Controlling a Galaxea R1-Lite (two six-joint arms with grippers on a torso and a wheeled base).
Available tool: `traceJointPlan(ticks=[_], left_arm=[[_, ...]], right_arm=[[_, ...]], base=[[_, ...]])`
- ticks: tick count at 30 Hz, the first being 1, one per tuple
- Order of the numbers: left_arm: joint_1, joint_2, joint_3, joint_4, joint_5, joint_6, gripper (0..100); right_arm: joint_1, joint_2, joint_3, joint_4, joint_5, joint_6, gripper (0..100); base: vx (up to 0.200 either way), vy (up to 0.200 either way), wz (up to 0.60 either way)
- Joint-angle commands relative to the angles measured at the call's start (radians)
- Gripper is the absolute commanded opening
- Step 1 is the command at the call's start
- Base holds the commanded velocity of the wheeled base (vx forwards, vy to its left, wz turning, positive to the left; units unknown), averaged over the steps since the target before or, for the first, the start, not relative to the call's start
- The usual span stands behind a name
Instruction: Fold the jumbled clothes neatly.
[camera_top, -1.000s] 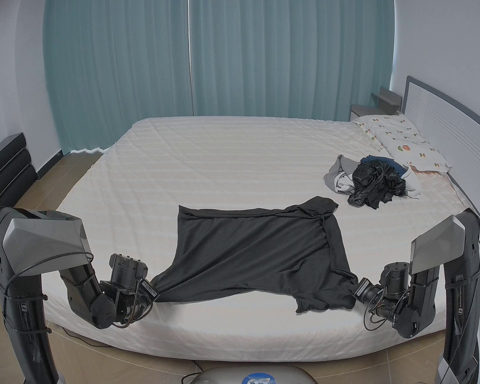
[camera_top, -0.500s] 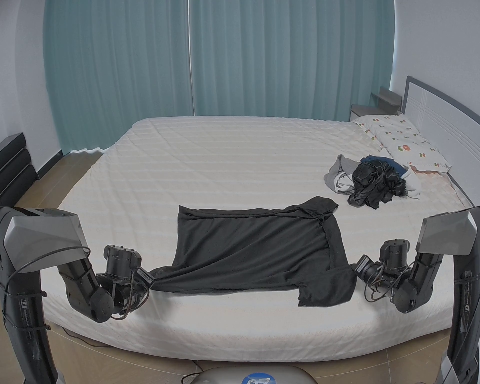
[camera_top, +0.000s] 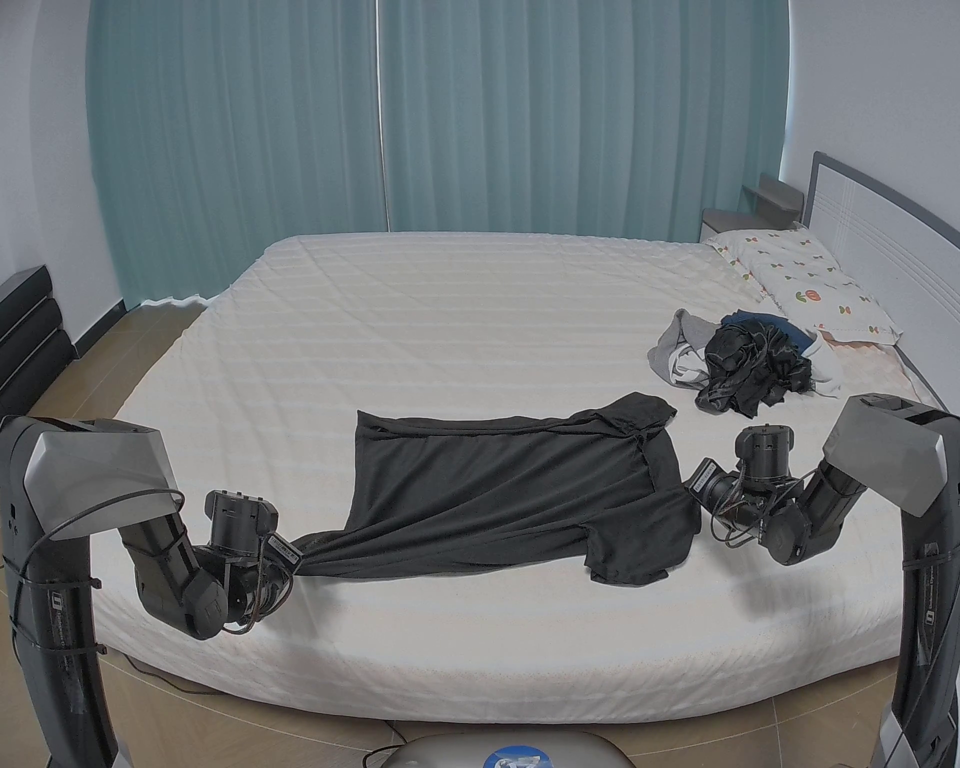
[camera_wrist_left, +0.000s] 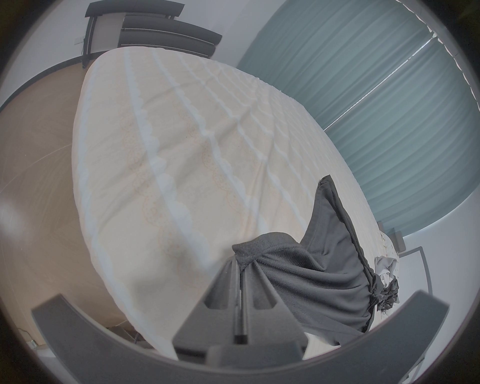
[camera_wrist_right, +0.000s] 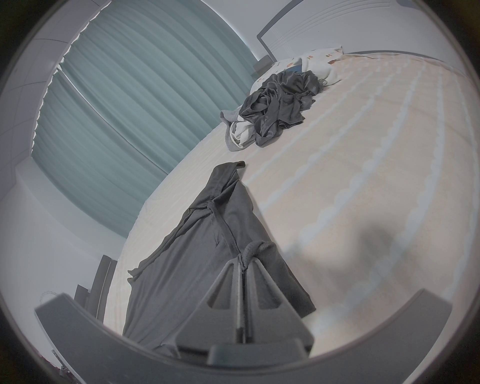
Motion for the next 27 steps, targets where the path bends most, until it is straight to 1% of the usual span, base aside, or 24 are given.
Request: traceJointPlan(ticks=[1, 9, 10, 16, 17, 20, 24, 25, 27], left_arm=[[0.0, 0.015, -0.003, -0.001, 0.0, 0.004, 0], [-0.001, 0.015, -0.003, -0.001, 0.002, 0.004, 0], [-0.001, 0.015, -0.001, -0.001, 0.002, 0.004, 0], [-0.001, 0.015, -0.001, -0.001, 0.0, 0.004, 0], [-0.001, 0.015, -0.001, -0.001, 0.0, 0.004, 0], [-0.001, 0.015, -0.001, -0.001, 0.002, 0.004, 0], [-0.001, 0.015, -0.001, -0.001, 0.0, 0.004, 0], [-0.001, 0.015, -0.001, -0.001, 0.0, 0.004, 0], [-0.001, 0.015, -0.001, -0.001, 0.002, 0.004, 0]], right_arm=[[0.008, 0.074, -0.092, 0.025, -0.003, -0.003, 0], [0.017, 0.14, -0.182, 0.015, -0.004, -0.005, 0], [0.017, 0.15, -0.184, 0.011, -0.003, -0.006, 100], [0.008, 0.137, -0.124, -0.024, 0.0, -0.026, 100], [-0.007, 0.076, -0.029, -0.049, 0.025, -0.058, 100], [-0.017, 0.021, 0.058, -0.087, 0.054, -0.084, 100], [-0.026, -0.035, 0.189, -0.152, 0.071, -0.118, 100], [-0.026, -0.035, 0.193, -0.155, 0.073, -0.12, 100], [-0.026, -0.051, 0.282, -0.233, 0.111, -0.144, 100]], base=[[0.0, 0.0, 0.0], [0.0, 0.0, 0.0], [0.0, 0.0, 0.0], [0.0, 0.0, 0.0], [0.0, 0.0, 0.0], [0.0, 0.0, 0.0], [0.0, 0.0, 0.0], [0.0, 0.0, 0.0], [0.0, 0.0, 0.0]])
